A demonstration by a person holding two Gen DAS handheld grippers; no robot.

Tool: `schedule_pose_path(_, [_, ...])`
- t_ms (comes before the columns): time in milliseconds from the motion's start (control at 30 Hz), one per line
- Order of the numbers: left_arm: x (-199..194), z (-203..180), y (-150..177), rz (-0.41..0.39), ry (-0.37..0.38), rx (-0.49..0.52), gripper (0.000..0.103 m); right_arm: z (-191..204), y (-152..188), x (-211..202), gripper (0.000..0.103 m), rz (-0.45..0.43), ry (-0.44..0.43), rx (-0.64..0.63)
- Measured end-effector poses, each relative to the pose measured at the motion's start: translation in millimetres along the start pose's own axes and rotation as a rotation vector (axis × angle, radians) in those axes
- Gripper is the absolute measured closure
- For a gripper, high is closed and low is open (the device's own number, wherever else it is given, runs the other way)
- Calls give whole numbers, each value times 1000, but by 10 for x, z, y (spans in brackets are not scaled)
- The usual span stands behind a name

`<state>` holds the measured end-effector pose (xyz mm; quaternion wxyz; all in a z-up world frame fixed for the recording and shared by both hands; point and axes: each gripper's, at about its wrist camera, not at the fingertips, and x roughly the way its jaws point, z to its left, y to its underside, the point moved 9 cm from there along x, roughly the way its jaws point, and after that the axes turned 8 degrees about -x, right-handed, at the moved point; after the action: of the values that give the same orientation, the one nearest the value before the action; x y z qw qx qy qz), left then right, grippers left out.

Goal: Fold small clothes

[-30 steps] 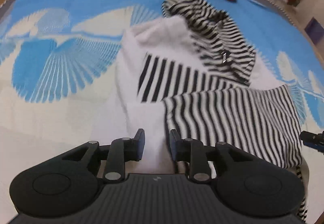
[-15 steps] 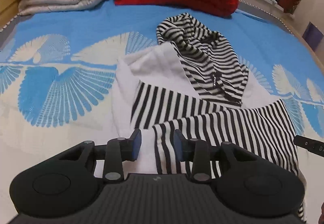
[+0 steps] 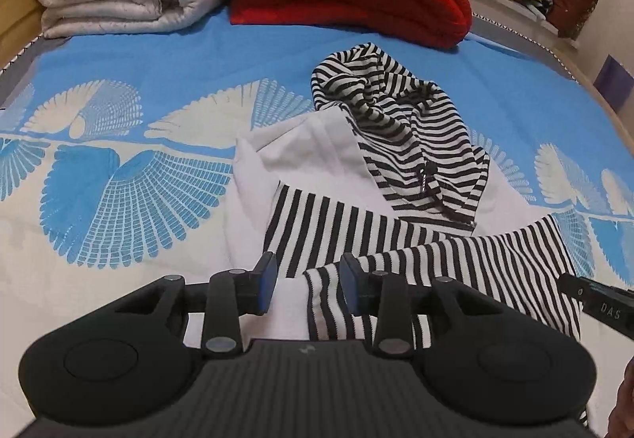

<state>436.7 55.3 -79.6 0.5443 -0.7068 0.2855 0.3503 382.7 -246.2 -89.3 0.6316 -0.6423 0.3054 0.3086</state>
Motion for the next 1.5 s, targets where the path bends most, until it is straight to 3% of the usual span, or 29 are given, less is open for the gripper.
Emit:
schedule_pose_path(167, [-3, -93, -10, -10, 10, 17, 64, -26, 9, -11, 74, 1, -2, 4])
schedule_pose_path(567, [123, -83, -21, -36, -44, 30, 64, -259, -6, -202, 74, -47, 8, -29])
schedule_pose_path(800, [189, -29, 17, -41, -88, 16, 64, -471, -26, -213, 74, -47, 17, 24])
schedule_pose_path(1233, [260, -194, 0, -52, -63, 44, 64, -277, -42, -151, 74, -33, -7, -13])
schedule_pose_path(1500, [344, -217, 44, -65, -48, 76, 64, -358, -82, -141, 74, -33, -3, 4])
